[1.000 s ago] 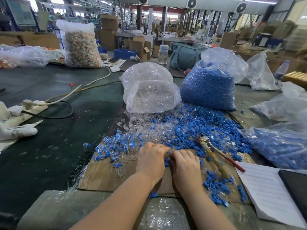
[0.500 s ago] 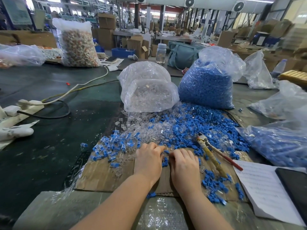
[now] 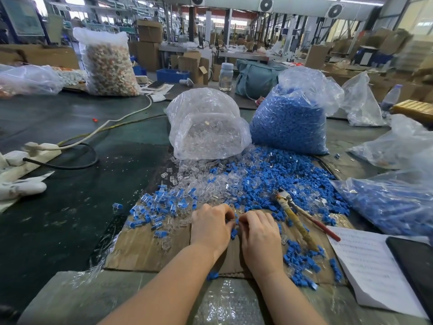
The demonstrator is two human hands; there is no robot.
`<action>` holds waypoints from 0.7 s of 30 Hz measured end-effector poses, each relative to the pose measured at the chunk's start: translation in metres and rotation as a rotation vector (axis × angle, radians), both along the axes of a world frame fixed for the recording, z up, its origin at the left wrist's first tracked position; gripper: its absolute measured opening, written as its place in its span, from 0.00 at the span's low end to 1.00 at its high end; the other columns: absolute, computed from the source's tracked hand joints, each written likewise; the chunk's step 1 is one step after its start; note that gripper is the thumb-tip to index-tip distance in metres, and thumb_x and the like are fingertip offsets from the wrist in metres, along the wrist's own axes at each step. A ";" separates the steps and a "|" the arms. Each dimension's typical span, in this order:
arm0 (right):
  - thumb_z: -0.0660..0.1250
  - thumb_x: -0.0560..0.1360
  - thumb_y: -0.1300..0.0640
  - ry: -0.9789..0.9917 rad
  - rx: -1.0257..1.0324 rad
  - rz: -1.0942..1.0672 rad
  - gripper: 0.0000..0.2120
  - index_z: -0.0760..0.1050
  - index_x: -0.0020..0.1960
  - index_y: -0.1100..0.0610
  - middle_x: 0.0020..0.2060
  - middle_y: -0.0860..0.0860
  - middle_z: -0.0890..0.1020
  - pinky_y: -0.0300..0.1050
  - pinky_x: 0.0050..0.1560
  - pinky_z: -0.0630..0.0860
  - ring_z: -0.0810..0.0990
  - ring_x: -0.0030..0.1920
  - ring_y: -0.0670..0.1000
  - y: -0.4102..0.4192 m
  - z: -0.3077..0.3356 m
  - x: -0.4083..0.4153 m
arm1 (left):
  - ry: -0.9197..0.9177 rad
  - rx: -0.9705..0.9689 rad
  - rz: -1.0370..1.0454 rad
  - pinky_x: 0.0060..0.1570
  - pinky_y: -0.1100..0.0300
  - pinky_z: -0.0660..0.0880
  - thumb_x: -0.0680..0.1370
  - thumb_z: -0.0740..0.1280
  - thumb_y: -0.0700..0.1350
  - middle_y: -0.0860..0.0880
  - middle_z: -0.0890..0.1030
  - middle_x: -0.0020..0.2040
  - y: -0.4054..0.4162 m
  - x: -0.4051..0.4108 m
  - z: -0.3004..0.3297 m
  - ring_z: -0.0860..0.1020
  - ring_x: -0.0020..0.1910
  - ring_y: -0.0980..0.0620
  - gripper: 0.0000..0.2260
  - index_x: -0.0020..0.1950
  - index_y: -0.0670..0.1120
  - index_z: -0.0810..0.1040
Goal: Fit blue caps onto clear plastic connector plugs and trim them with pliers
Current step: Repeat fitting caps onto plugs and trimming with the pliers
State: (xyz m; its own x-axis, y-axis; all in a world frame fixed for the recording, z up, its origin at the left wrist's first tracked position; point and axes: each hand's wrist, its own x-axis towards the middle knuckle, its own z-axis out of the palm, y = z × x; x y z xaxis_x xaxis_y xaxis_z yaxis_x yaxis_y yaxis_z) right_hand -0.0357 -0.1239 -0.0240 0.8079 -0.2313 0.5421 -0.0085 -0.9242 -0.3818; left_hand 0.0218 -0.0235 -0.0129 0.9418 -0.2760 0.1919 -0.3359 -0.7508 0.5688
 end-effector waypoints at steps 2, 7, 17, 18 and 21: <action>0.71 0.71 0.64 -0.011 0.009 0.001 0.05 0.75 0.39 0.58 0.36 0.51 0.78 0.47 0.41 0.72 0.75 0.39 0.53 0.000 0.000 0.000 | -0.006 0.015 -0.014 0.56 0.59 0.60 0.78 0.64 0.49 0.52 0.76 0.51 -0.001 0.001 0.000 0.69 0.55 0.50 0.07 0.54 0.58 0.74; 0.70 0.72 0.66 -0.005 0.036 0.002 0.05 0.76 0.41 0.59 0.38 0.51 0.78 0.46 0.44 0.71 0.75 0.40 0.54 0.000 -0.001 0.000 | -0.073 0.262 -0.154 0.58 0.54 0.61 0.79 0.58 0.38 0.52 0.70 0.61 -0.001 0.001 -0.003 0.64 0.59 0.49 0.25 0.72 0.58 0.62; 0.74 0.68 0.65 -0.017 0.028 0.011 0.06 0.78 0.41 0.60 0.38 0.52 0.79 0.48 0.42 0.75 0.76 0.40 0.54 -0.001 -0.001 -0.001 | -0.069 -0.165 -0.046 0.51 0.71 0.63 0.76 0.67 0.44 0.56 0.72 0.46 0.008 -0.006 0.002 0.69 0.50 0.58 0.05 0.50 0.49 0.80; 0.74 0.68 0.65 -0.022 0.030 0.014 0.05 0.78 0.41 0.59 0.38 0.52 0.79 0.48 0.42 0.75 0.76 0.40 0.54 -0.002 -0.001 -0.001 | -0.051 -0.231 -0.026 0.48 0.73 0.65 0.76 0.67 0.43 0.56 0.73 0.45 0.010 -0.009 0.003 0.71 0.48 0.59 0.04 0.49 0.49 0.80; 0.73 0.70 0.64 -0.055 0.041 0.035 0.04 0.78 0.41 0.59 0.37 0.51 0.78 0.48 0.41 0.75 0.76 0.40 0.54 -0.002 -0.001 -0.001 | 0.025 -0.386 0.007 0.42 0.78 0.68 0.75 0.68 0.40 0.56 0.77 0.43 0.014 -0.019 0.000 0.74 0.42 0.62 0.05 0.45 0.50 0.79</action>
State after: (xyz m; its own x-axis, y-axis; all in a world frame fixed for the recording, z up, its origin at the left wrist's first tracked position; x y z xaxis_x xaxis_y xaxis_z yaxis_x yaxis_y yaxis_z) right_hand -0.0365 -0.1259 -0.0249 0.7850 -0.2261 0.5768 0.0462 -0.9070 -0.4185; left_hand 0.0032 -0.0096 -0.0129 0.9492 -0.1814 0.2573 -0.3138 -0.4821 0.8180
